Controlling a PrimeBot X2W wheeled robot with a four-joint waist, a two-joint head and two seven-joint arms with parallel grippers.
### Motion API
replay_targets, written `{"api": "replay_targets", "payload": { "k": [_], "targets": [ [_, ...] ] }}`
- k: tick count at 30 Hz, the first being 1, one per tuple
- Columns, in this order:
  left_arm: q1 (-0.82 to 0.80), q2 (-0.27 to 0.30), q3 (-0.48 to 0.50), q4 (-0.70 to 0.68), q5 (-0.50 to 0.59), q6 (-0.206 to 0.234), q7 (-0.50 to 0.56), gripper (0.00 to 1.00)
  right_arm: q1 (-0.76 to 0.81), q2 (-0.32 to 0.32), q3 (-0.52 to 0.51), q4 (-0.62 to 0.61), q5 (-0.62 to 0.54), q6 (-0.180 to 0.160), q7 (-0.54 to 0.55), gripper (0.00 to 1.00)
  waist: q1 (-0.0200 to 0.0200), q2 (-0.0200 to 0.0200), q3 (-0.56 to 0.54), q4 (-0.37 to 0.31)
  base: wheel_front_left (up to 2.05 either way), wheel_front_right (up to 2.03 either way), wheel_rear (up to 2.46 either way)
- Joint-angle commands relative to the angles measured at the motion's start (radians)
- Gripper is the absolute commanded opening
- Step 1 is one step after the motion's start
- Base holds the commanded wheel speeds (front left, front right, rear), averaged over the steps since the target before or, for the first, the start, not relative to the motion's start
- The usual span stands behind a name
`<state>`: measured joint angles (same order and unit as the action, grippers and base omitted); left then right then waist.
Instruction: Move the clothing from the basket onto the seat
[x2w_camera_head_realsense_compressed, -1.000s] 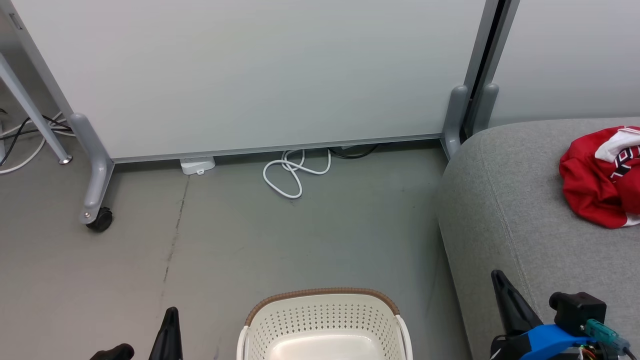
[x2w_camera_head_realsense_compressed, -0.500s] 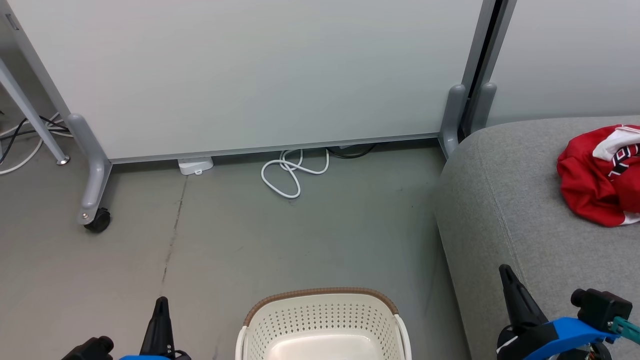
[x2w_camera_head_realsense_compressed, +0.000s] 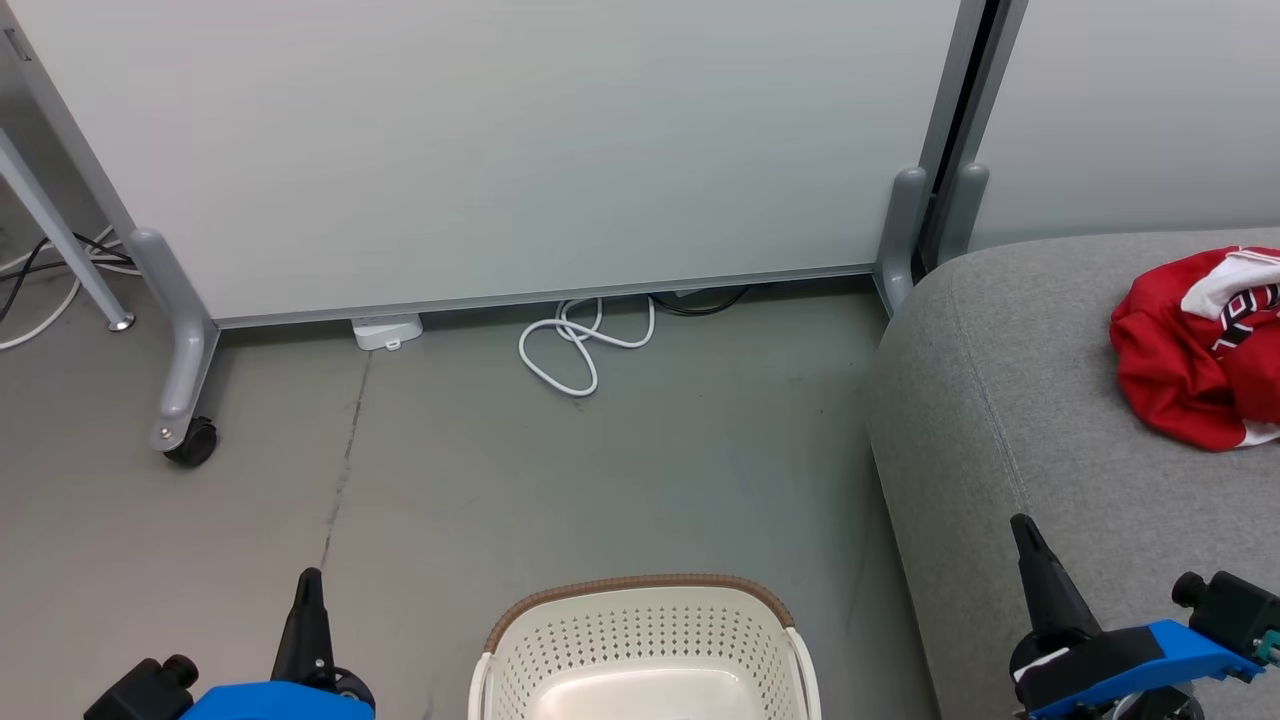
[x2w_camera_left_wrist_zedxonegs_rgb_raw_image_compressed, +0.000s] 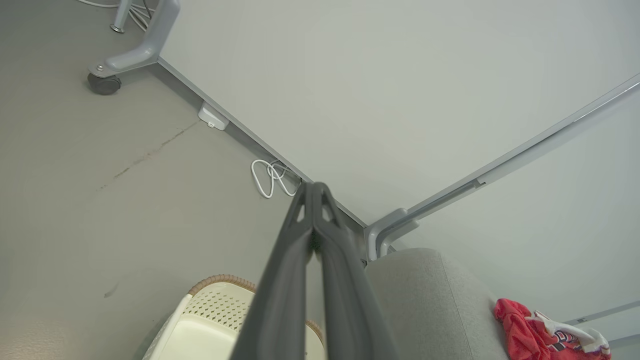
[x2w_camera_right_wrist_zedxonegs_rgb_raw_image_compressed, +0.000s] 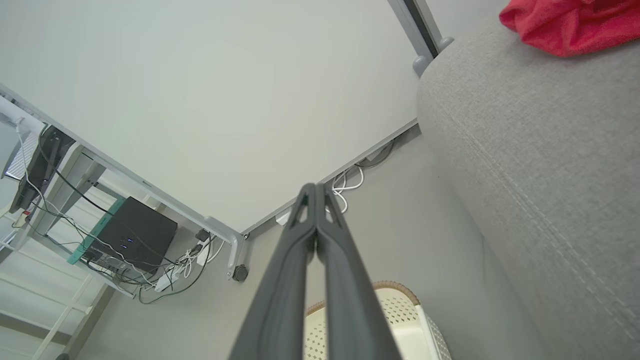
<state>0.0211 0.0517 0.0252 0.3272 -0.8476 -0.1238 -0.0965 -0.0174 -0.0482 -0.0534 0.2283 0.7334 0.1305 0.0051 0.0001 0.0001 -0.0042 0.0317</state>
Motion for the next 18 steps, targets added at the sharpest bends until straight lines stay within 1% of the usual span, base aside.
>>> {"api": "replay_targets", "payload": {
  "k": [1, 18],
  "targets": [
    [-0.032, 0.001, 0.010, -0.016, -0.027, -0.004, 0.007, 0.00, -0.028, -0.002, -0.005, -0.010, 0.031, 0.000, 0.005, 0.00, -0.0001, -0.0001, 0.000, 0.000, 0.00, 0.00, 0.00],
    [-0.061, 0.001, 0.031, -0.035, -0.221, -0.005, 0.062, 0.00, -0.047, -0.002, -0.020, -0.004, 0.255, 0.000, 0.033, 0.00, -0.0001, -0.0001, 0.001, -0.007, 0.00, 0.00, 0.00]
  ]
}}
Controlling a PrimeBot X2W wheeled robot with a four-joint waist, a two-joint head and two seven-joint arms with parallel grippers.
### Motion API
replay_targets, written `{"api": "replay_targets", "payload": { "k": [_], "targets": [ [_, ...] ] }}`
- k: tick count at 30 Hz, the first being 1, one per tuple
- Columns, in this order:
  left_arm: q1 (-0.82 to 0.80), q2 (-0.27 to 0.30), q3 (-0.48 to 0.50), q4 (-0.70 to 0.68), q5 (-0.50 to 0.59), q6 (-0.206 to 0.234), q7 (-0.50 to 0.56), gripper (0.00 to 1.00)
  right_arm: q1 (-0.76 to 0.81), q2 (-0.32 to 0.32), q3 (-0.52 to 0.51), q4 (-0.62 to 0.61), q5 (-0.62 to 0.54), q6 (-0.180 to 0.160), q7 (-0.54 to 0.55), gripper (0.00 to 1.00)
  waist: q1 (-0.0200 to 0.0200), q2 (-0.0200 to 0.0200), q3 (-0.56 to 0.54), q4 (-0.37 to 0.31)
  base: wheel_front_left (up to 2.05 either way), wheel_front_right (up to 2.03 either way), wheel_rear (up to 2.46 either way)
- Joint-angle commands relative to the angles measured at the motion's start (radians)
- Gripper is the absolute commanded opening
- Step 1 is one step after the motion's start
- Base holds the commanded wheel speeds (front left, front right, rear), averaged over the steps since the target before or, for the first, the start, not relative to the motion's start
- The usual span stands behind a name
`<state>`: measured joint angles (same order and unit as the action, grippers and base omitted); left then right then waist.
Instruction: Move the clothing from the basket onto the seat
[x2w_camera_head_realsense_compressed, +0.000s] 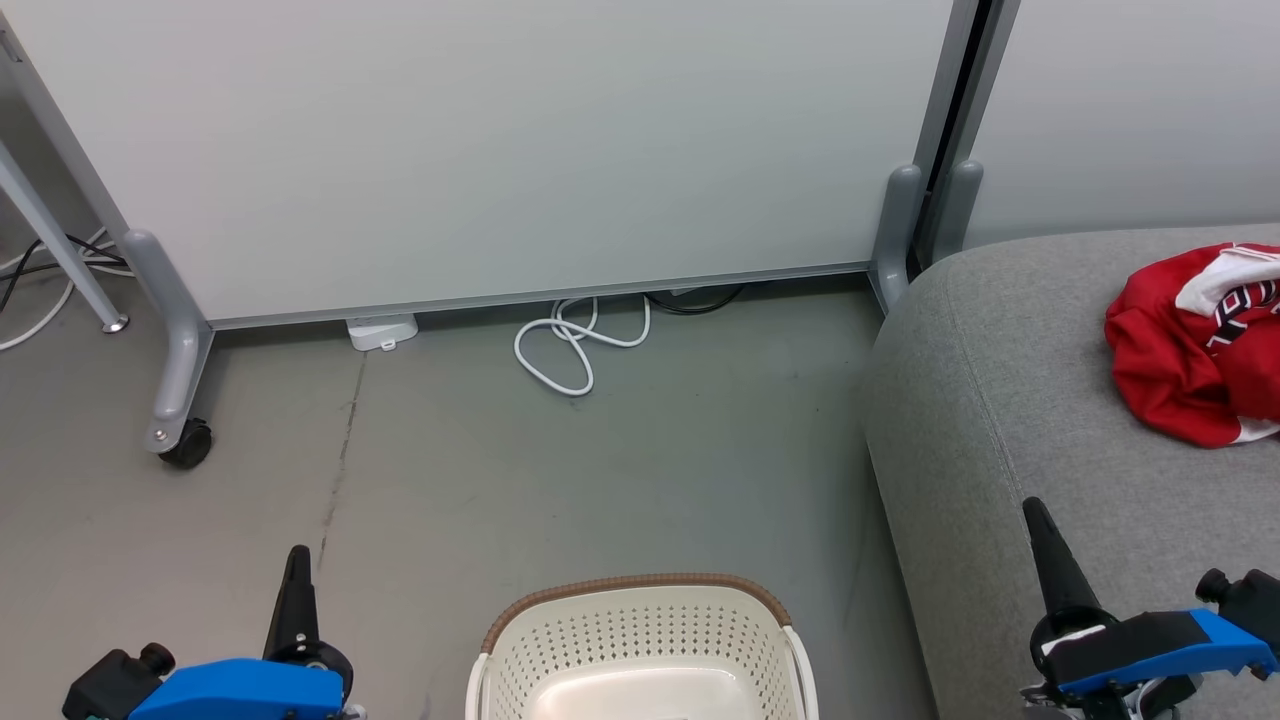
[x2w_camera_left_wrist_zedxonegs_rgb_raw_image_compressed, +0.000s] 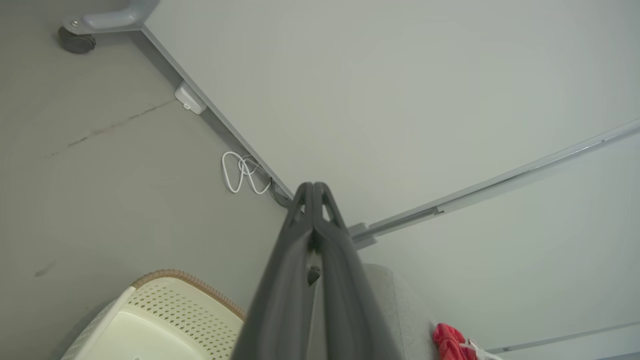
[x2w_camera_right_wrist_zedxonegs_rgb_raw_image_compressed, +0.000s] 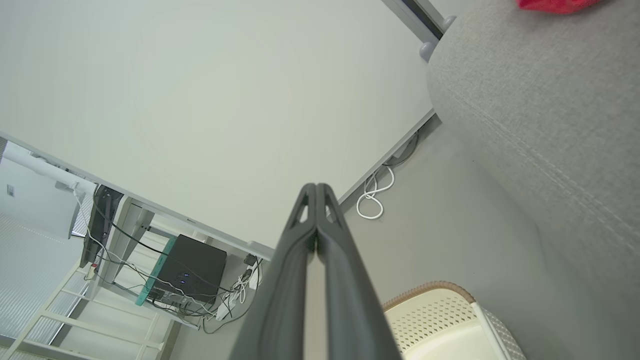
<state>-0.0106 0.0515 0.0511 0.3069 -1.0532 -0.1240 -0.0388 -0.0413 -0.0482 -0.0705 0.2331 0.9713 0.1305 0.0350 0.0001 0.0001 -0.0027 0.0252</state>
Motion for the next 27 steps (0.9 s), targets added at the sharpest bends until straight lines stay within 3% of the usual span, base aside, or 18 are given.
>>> {"api": "replay_targets", "payload": {
  "k": [1, 27],
  "targets": [
    [-0.031, 0.001, 0.006, -0.016, -0.026, -0.005, 0.007, 0.00, -0.024, -0.002, -0.004, -0.008, 0.029, 0.000, 0.004, 0.00, -0.0001, -0.0001, 0.000, 0.000, 0.00, 0.00, 0.00],
    [-0.065, 0.000, 0.032, -0.037, -0.259, -0.008, 0.072, 0.00, -0.046, -0.003, -0.022, 0.000, 0.297, 0.000, 0.038, 0.00, -0.0001, -0.0001, 0.002, -0.009, 0.00, 0.00, 0.00]
  ]
}}
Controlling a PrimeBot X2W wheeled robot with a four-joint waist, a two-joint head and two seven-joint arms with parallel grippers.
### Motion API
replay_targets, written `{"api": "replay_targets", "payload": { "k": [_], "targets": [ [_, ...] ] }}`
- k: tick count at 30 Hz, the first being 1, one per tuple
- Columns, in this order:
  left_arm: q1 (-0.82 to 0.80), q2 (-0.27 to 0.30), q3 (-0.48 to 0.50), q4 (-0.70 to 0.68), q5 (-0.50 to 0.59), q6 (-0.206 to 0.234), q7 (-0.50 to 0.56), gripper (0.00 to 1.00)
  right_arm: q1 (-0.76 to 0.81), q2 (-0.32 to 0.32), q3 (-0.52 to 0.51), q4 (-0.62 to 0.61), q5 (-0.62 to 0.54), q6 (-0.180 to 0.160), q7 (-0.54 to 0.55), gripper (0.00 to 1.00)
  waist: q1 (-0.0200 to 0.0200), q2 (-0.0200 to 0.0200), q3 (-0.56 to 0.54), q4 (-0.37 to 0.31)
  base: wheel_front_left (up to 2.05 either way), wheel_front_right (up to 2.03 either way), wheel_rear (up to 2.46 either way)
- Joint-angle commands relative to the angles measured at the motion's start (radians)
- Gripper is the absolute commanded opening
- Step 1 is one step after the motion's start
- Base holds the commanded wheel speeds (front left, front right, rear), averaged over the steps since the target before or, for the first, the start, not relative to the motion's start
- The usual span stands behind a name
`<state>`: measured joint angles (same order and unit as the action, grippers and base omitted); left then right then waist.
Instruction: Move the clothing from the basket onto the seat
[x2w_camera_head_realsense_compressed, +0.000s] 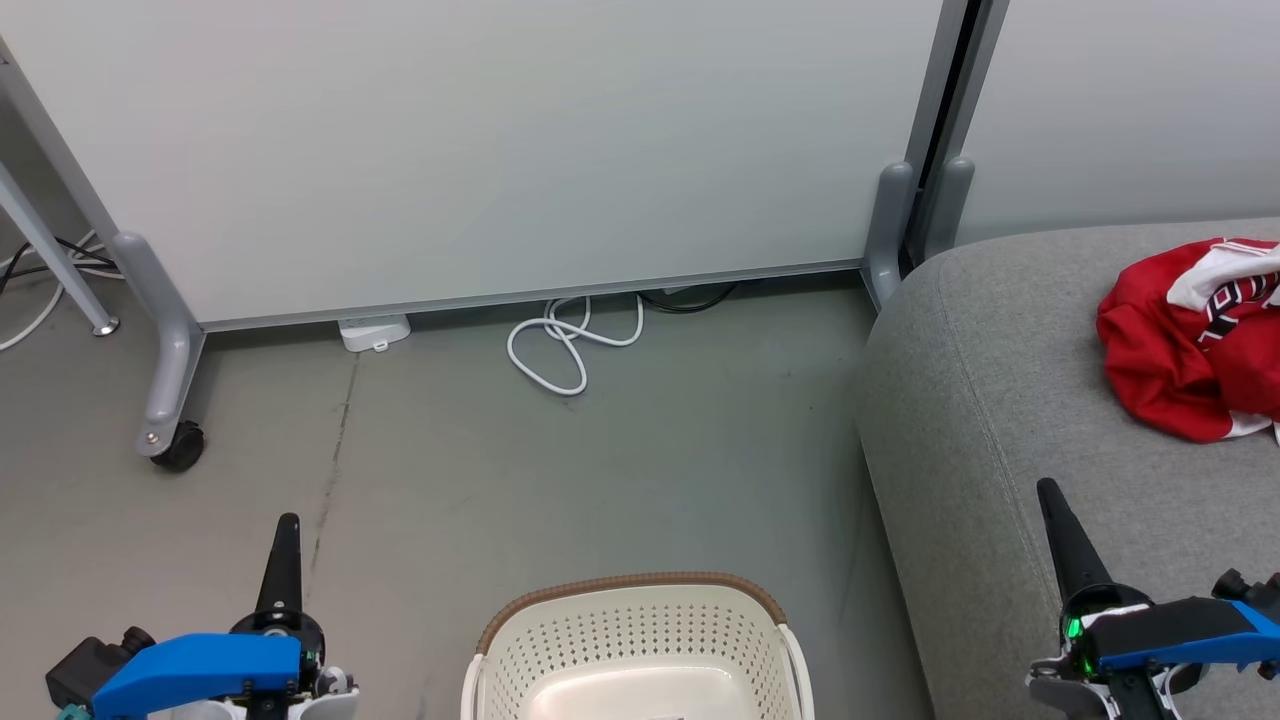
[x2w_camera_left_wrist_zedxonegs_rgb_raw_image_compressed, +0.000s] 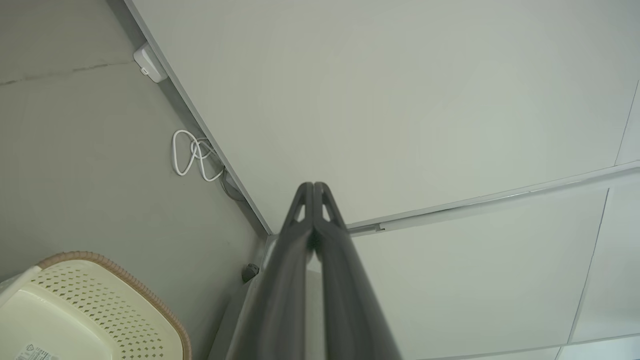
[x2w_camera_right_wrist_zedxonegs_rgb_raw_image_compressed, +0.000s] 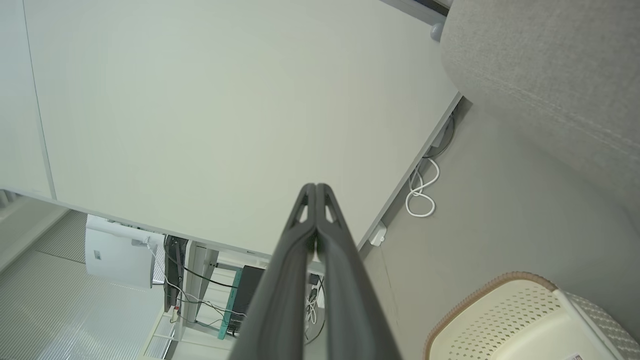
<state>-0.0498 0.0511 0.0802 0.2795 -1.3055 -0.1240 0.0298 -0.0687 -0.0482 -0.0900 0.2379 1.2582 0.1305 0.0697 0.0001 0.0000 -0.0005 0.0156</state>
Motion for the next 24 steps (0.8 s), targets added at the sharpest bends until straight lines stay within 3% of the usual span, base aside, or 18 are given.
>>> {"api": "replay_targets", "payload": {
  "k": [1, 24],
  "targets": [
    [-0.027, 0.000, 0.004, -0.011, -0.014, -0.008, 0.006, 0.00, -0.020, -0.003, -0.003, -0.004, 0.019, 0.000, 0.004, 0.00, 0.0000, 0.0000, 0.000, 0.000, 0.00, 0.00, 0.00],
    [-0.049, -0.001, 0.024, -0.026, -0.188, -0.010, 0.054, 0.00, -0.035, -0.003, -0.016, 0.003, 0.218, 0.000, 0.029, 0.00, -0.0001, 0.0000, 0.002, -0.009, 0.00, 0.00, 0.00]
  ]
}}
